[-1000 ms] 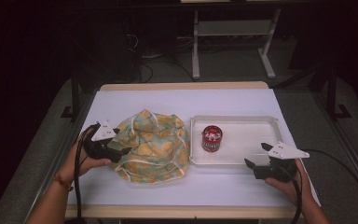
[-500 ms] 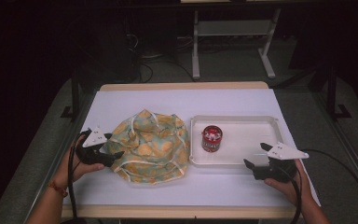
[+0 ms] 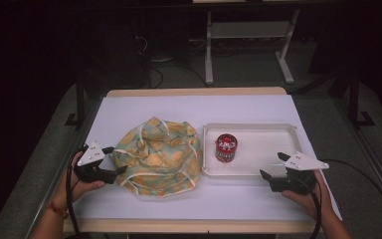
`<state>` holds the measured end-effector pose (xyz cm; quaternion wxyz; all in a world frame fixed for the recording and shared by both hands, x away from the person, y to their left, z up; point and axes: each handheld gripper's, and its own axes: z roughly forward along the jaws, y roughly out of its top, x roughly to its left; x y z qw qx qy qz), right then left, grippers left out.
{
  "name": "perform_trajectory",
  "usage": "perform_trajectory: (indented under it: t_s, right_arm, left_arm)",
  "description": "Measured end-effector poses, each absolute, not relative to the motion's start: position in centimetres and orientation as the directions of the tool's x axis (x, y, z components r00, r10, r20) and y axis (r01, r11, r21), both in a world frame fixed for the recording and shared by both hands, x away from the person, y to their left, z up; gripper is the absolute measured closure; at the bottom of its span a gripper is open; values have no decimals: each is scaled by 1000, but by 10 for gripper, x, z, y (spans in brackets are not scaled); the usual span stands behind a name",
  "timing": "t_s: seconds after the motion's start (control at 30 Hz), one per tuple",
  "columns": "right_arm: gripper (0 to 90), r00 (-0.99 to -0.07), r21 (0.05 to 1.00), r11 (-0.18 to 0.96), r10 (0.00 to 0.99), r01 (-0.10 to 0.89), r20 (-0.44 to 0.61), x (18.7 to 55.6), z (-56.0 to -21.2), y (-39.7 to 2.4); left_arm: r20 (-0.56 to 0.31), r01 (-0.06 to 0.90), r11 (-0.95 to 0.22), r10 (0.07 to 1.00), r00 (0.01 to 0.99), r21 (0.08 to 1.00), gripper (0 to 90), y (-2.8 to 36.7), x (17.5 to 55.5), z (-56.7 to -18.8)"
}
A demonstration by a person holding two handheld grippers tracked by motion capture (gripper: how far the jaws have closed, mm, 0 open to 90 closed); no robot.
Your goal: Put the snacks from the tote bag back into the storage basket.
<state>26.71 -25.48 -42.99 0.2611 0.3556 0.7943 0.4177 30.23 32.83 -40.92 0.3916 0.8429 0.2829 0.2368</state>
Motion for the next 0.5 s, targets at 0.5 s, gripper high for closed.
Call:
perform_trajectory:
  t_s: [0.5]
  right_arm:
    - [158, -616, 850, 401, 779, 341, -121, 268, -430, -254]
  left_arm:
    - [74, 340, -397, 736, 673, 852, 167, 361, 283, -426]
